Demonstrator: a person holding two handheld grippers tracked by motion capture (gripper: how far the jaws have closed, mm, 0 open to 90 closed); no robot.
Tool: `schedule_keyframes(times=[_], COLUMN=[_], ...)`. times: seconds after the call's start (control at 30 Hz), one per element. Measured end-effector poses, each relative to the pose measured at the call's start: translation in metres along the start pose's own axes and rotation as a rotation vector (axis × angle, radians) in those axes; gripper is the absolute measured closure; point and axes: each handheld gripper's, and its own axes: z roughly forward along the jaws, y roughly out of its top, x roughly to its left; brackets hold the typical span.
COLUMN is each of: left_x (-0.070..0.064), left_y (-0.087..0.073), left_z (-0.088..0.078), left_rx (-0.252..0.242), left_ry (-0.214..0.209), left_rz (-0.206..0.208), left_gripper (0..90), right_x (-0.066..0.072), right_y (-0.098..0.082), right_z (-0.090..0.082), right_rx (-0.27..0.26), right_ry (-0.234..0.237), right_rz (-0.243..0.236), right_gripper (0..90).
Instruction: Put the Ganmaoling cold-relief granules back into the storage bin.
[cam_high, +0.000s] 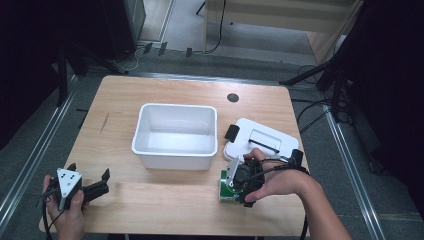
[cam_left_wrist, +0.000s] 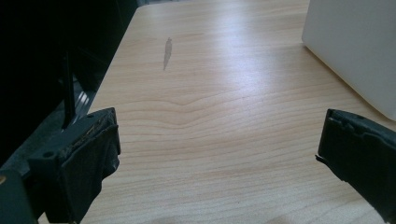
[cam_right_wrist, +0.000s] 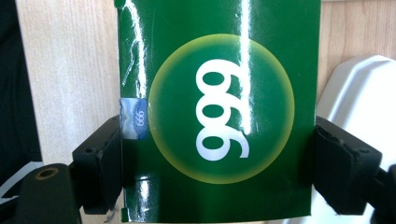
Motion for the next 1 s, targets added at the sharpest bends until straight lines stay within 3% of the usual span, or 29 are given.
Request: schedule_keyframes(times=[0.6,1.0], left_x=[0.0,0.0], left_y=[0.0,0.0], left_z=[0.0,0.0], left_rx=[-0.002,-0.001], left_ry=[0.001,0.0], left_rz=[-0.003,0.0], left_gripper=[0.0,0.0], right_x=[-0.013,-0.022], right_y=[0.005,0.01], right_z=[-0.026,-0.049], right_rx=[-0.01,-0.02], right_ry=[0.007,-0.015], right_rz=[-0.005,-0.011], right_gripper=[16.1,16.1])
